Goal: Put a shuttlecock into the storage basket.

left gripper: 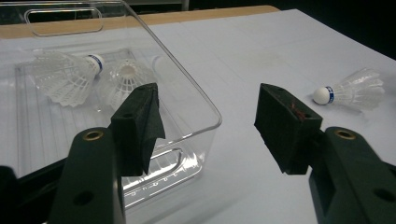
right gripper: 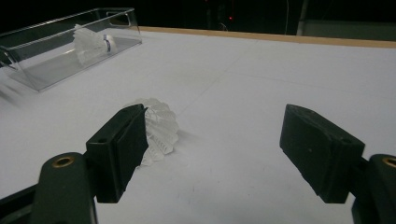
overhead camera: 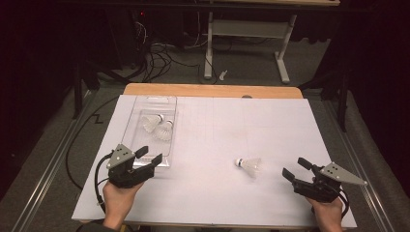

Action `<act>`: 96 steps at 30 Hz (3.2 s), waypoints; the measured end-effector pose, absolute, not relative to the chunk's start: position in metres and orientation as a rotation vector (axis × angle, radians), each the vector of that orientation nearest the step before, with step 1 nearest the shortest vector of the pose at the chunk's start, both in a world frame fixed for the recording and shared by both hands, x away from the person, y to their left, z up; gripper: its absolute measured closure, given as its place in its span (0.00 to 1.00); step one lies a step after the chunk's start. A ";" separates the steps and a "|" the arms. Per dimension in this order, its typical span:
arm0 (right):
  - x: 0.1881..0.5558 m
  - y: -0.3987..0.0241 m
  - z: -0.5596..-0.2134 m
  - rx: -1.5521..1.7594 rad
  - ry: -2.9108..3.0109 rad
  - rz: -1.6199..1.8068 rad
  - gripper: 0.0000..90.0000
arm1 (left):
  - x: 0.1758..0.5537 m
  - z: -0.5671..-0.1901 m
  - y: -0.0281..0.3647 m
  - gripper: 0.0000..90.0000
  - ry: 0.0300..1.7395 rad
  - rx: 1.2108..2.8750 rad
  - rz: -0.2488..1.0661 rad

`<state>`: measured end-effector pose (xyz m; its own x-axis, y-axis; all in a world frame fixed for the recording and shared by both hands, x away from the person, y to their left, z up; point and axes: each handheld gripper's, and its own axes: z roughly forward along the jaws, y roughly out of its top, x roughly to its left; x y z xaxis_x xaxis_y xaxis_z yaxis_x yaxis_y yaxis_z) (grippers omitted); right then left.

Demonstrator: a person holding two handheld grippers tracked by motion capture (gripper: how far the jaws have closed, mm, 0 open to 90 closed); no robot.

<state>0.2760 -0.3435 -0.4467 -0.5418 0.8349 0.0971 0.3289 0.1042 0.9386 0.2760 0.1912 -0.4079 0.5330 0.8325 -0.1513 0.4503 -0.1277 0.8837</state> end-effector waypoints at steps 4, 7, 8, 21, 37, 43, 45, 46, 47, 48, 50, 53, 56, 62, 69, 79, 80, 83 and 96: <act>0.276 -0.343 -0.447 1.138 1.922 1.439 0.26 | 0.274 -0.409 0.187 0.45 1.059 1.769 0.468; 0.276 -0.344 -0.447 1.138 1.920 1.441 0.26 | 0.274 -0.409 0.184 0.45 1.048 1.773 0.462; 0.276 -0.344 -0.447 1.139 1.919 1.443 0.26 | 0.273 -0.409 0.183 0.45 1.046 1.773 0.459; 0.276 -0.344 -0.447 1.130 1.926 1.441 0.26 | 0.276 -0.410 0.172 0.45 1.017 1.802 0.441; 0.276 -0.344 -0.447 1.126 1.925 1.443 0.26 | 0.284 -0.412 0.159 0.45 0.994 1.844 0.418; 0.276 -0.344 -0.447 1.126 1.927 1.442 0.26 | 0.287 -0.413 0.153 0.45 0.986 1.857 0.409; 0.276 -0.344 -0.447 1.128 1.929 1.441 0.26 | 0.288 -0.414 0.153 0.45 0.986 1.864 0.407; 0.276 -0.344 -0.447 1.127 1.929 1.441 0.26 | 0.288 -0.414 0.152 0.45 0.985 1.863 0.405; 0.276 -0.344 -0.447 1.127 1.929 1.443 0.26 | 0.289 -0.414 0.152 0.44 0.988 1.860 0.403; 0.276 -0.344 -0.447 1.126 1.931 1.444 0.26 | 0.289 -0.414 0.152 0.44 0.988 1.861 0.401; 0.276 -0.344 -0.447 1.125 1.930 1.445 0.26 | 0.290 -0.414 0.151 0.44 0.985 1.863 0.400; 0.276 -0.344 -0.447 1.128 1.930 1.443 0.26 | 0.291 -0.414 0.148 0.44 0.981 1.866 0.392; 0.277 -0.344 -0.447 1.128 1.930 1.442 0.26 | 0.293 -0.414 0.146 0.44 0.975 1.872 0.387; 0.277 -0.344 -0.447 1.127 1.932 1.444 0.26 | 0.295 -0.414 0.141 0.44 0.968 1.882 0.378; 0.277 -0.344 -0.447 1.129 1.932 1.444 0.26 | 0.298 -0.412 0.136 0.44 0.960 1.888 0.370; 0.277 -0.344 -0.447 1.133 1.931 1.443 0.26 | 0.302 -0.411 0.129 0.43 0.945 1.907 0.357; 0.277 -0.344 -0.447 1.134 1.931 1.444 0.26 | 0.302 -0.411 0.128 0.43 0.946 1.907 0.355; 0.277 -0.344 -0.447 1.134 1.931 1.444 0.26 | 0.304 -0.411 0.126 0.43 0.939 1.913 0.352; 0.277 -0.344 -0.447 1.130 1.930 1.448 0.26 | 0.309 -0.409 0.115 0.43 0.919 1.934 0.341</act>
<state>0.2766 -0.3440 -0.4469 -0.5486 0.8298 0.1020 0.3304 0.1030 0.9382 0.3092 0.1147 -0.4090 0.6805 0.7208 -0.1315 0.4608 -0.2814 0.8417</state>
